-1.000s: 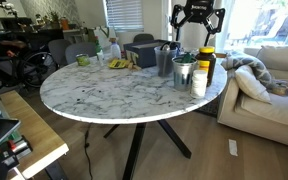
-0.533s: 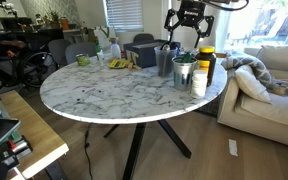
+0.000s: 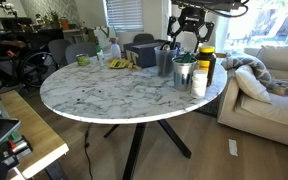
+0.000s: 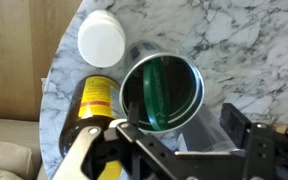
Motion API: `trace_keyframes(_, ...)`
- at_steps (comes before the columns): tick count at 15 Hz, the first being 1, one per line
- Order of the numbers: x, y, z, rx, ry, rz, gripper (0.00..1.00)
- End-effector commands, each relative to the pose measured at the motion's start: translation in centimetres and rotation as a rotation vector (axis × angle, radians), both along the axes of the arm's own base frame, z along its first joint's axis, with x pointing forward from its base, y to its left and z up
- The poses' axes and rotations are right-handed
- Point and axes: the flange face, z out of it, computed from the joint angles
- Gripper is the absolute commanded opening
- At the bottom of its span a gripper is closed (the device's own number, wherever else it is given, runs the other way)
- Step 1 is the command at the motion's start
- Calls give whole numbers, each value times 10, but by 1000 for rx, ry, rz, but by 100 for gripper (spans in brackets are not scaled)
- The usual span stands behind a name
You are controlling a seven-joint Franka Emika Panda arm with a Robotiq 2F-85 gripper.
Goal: Remove the green lid from the silver cup
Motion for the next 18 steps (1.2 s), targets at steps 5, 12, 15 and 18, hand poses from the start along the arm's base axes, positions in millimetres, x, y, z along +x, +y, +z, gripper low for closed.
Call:
trace_keyframes(5, 7, -10, -22, -22, -21, -26, 56)
trace_keyframes(12, 8, -11, -32, -29, -15, -26, 1)
trace_keyframes(15, 4, -12, -16, -52, -39, -53, 0)
trace_keyframes(18, -1, -9, 9, -53, -79, -52, 2)
